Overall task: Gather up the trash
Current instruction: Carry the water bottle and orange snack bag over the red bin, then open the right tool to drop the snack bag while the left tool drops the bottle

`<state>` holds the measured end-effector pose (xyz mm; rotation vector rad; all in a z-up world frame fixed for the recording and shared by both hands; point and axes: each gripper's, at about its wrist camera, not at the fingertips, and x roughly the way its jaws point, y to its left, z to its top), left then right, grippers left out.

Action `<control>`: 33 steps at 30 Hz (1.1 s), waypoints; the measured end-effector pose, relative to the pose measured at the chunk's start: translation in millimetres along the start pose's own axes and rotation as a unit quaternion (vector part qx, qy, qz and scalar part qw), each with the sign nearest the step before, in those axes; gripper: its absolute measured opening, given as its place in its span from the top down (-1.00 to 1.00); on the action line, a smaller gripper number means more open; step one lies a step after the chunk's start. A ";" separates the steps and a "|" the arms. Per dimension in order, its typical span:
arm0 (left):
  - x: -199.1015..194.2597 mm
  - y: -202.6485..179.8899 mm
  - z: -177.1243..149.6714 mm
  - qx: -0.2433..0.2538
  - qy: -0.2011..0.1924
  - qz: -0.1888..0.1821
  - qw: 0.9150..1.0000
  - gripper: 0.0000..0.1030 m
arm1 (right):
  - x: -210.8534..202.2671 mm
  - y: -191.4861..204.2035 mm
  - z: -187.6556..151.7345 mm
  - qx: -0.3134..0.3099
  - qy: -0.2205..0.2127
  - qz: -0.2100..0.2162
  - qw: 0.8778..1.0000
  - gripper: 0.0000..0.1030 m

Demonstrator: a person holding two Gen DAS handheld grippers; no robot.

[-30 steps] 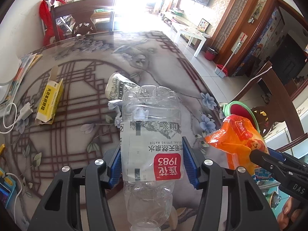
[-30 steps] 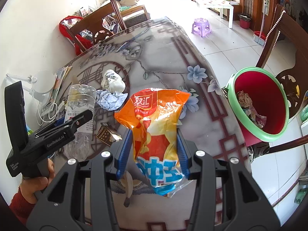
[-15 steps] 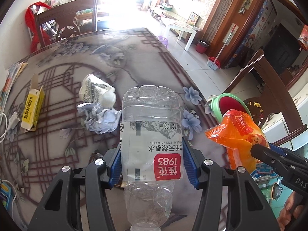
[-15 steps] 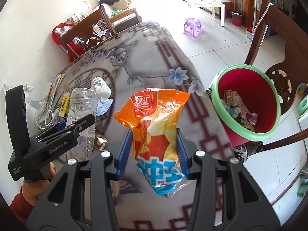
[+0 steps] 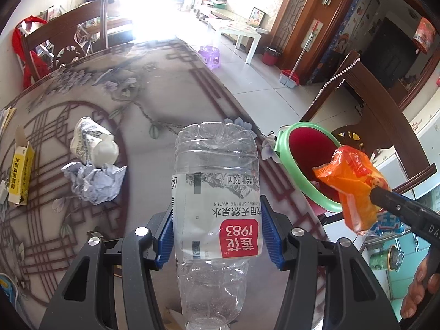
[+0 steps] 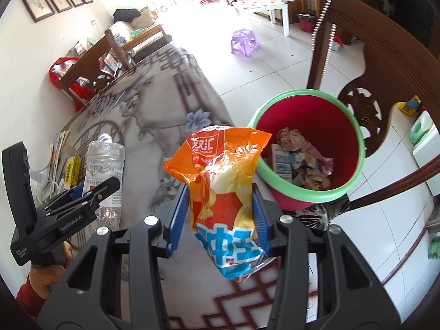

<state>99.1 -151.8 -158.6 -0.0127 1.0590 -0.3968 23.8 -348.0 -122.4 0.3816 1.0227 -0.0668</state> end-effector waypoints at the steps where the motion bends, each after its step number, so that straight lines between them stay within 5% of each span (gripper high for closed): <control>1: 0.9 -2.7 0.7 0.002 0.001 0.000 1.000 -0.01 | -1.3 -4.7 0.9 0.004 -0.002 -0.003 1.000 0.16; 17: 24.1 -45.8 19.8 0.001 0.001 -0.008 1.000 -0.01 | -5.4 -82.8 27.7 0.043 -0.011 -0.052 0.998 0.16; 33: 30.8 -84.8 32.9 -0.022 -0.009 0.005 1.000 -0.01 | 14.3 -121.7 64.7 0.012 0.008 -0.035 0.999 0.13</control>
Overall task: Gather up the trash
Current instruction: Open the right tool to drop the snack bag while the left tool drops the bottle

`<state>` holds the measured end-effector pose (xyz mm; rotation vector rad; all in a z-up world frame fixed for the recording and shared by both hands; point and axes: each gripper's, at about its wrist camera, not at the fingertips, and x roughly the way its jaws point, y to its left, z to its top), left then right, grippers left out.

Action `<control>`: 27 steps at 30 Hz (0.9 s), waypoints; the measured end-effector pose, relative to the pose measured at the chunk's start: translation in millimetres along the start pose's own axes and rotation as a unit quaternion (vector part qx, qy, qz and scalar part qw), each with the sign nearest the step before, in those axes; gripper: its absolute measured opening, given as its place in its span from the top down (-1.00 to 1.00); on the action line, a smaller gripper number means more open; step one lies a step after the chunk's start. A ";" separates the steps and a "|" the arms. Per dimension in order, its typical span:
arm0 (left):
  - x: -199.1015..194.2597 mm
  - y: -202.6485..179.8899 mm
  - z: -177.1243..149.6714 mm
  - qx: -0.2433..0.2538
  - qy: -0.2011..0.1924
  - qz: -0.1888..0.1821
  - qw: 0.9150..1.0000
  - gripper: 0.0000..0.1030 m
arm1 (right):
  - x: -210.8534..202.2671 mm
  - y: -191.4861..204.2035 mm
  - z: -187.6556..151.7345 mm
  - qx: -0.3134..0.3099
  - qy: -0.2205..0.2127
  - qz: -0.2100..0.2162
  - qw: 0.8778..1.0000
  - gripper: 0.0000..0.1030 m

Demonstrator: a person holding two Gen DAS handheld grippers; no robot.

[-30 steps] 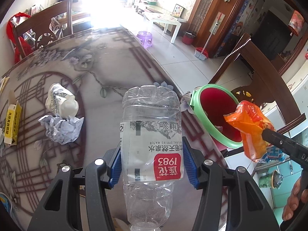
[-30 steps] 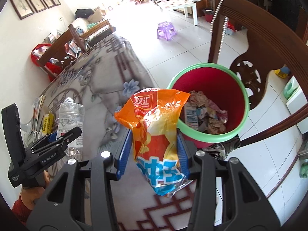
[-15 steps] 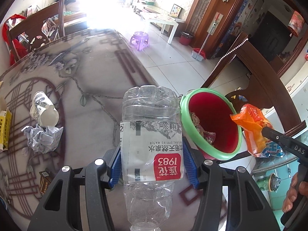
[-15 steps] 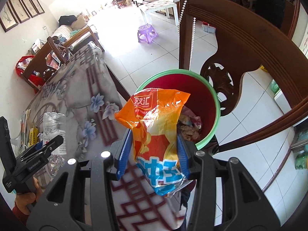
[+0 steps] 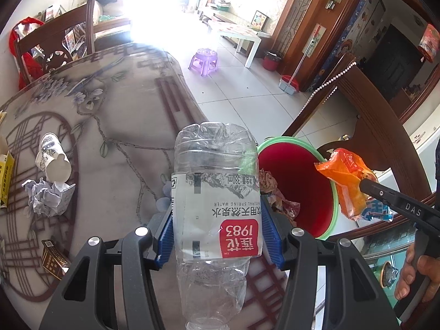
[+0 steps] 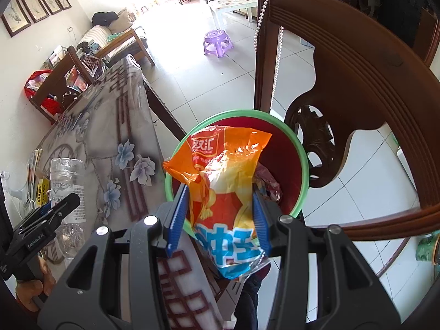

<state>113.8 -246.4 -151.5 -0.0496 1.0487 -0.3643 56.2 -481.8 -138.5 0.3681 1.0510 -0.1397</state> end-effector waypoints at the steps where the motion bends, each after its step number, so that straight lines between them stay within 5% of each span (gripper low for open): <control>1: 0.5 -3.3 0.8 0.002 0.000 0.000 1.000 -0.01 | -0.1 -2.3 1.8 0.001 -0.003 0.000 1.000 0.12; 5: 3.3 -17.3 2.7 0.018 0.001 -0.002 1.000 -0.01 | 2.1 -10.2 8.6 0.008 -0.006 0.007 1.000 -0.40; 27: 57.7 -131.9 28.9 0.117 0.025 -0.088 0.989 -0.01 | -43.8 -69.8 -15.4 0.042 -0.033 -0.045 0.998 -0.48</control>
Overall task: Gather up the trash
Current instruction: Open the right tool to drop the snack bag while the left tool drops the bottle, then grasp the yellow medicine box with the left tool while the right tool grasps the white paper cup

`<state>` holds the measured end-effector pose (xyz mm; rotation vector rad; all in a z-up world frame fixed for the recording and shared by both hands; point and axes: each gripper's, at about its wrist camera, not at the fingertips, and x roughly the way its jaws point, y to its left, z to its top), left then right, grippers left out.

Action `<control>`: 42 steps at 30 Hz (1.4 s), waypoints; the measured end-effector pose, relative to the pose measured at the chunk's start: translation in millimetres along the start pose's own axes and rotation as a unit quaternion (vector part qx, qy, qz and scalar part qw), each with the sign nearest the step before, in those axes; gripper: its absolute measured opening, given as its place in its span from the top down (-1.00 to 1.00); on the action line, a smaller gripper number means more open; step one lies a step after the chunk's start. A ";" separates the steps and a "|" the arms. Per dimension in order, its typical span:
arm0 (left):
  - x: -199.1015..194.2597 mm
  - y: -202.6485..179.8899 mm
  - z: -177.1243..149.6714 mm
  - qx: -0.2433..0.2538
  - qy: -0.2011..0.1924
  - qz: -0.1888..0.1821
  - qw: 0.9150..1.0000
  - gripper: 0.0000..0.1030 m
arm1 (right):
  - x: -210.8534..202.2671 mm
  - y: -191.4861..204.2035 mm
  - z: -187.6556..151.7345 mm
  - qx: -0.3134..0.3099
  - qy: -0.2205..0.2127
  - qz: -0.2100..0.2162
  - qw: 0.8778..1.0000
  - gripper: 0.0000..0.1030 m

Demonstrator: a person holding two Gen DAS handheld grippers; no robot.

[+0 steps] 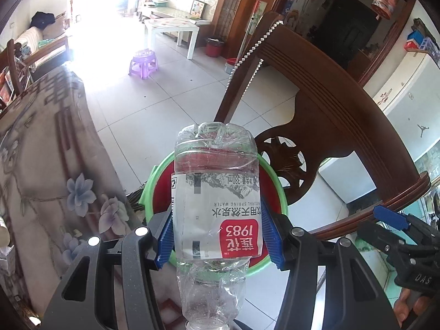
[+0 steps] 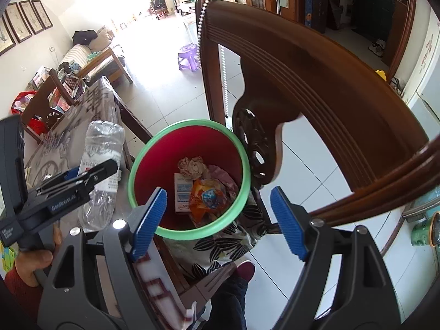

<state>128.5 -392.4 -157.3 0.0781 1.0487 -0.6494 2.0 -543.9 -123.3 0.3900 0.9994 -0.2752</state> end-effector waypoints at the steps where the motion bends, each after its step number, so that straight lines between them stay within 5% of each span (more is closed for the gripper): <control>1: 2.9 -3.4 2.5 0.006 0.001 0.000 1.000 -0.01 | -0.4 -1.8 -2.1 0.002 0.001 -0.001 1.000 -0.48; 4: 9.0 -8.6 12.4 0.015 0.003 0.002 1.000 -0.05 | -1.8 -6.3 -7.5 0.007 0.003 -0.002 1.000 -0.48; 6: 7.1 -8.6 18.3 0.014 -0.007 0.002 1.000 -0.54 | -3.5 -7.4 -10.5 0.008 0.004 -0.003 1.000 -0.48; 14: -29.9 9.6 25.3 -0.010 -0.059 0.006 0.998 -0.55 | -6.1 -1.7 -18.2 0.005 0.007 -0.002 1.000 -0.48; 22: -69.9 54.5 -9.5 -0.054 -0.070 0.024 0.996 -0.55 | 1.6 30.5 -26.3 -0.017 0.019 0.008 1.000 -0.48; 32: -130.1 158.5 -78.9 -0.130 -0.074 0.074 0.986 -0.54 | 14.0 131.9 -49.1 -0.079 0.037 0.041 0.995 -0.48; 42: -187.2 279.0 -161.4 -0.204 -0.063 0.143 0.966 -0.53 | 19.1 252.2 -98.9 -0.130 0.051 0.088 0.986 -0.52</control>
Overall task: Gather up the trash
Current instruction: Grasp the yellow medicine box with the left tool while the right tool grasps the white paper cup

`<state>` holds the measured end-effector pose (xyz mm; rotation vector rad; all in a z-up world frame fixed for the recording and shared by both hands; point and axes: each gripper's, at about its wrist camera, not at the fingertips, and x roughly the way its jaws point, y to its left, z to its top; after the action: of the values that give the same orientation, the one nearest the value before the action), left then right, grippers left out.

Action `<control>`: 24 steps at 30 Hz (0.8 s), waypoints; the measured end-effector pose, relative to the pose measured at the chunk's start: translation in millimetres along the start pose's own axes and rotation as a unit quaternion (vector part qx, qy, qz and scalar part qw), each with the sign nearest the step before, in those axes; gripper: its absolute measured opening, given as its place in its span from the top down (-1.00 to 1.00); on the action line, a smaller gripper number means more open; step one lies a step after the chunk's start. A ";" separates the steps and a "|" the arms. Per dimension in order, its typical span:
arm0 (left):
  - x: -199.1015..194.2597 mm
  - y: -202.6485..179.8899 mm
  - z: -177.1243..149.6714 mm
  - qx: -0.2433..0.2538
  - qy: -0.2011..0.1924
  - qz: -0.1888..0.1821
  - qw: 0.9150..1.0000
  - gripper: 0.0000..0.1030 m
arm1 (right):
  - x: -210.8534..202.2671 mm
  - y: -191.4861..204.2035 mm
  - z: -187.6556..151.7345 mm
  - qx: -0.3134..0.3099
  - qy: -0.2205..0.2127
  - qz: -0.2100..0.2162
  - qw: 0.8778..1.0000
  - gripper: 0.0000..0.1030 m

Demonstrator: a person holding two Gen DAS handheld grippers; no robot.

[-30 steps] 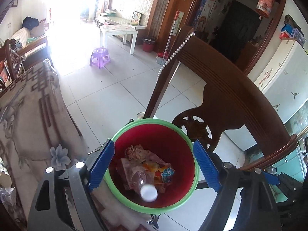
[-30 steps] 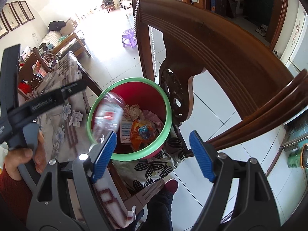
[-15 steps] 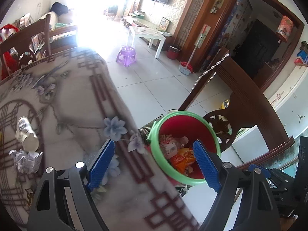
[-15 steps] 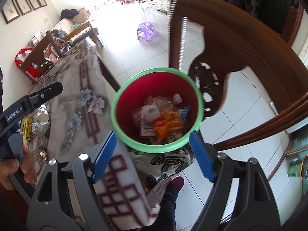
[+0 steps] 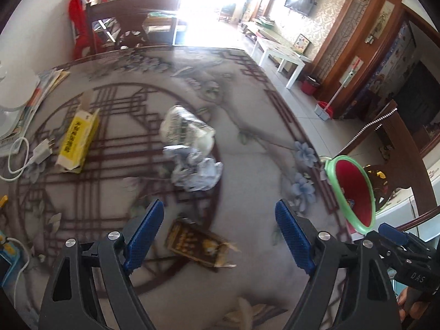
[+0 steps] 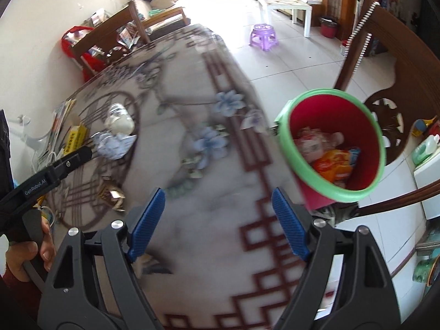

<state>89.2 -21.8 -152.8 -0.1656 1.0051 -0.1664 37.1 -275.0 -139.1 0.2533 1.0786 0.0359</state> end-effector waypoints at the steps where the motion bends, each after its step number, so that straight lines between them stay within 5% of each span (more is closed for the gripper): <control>1: -1.3 17.7 -1.0 -0.007 0.000 0.010 1.000 -0.53 | 2.5 10.4 -2.7 -0.003 0.001 0.003 1.000 -0.52; 13: 44.4 171.6 64.2 -0.067 -0.021 0.123 0.990 -0.54 | 36.6 100.0 -6.7 -0.041 0.034 0.014 0.998 -0.52; 24: 117.0 204.4 88.0 -0.068 0.028 0.111 0.991 -0.43 | 72.3 132.5 24.8 -0.076 0.061 0.000 0.995 -0.52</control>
<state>238.1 157.8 -246.7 -0.1732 1.0831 0.1022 105.6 -140.1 -161.3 0.1161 1.1916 0.1347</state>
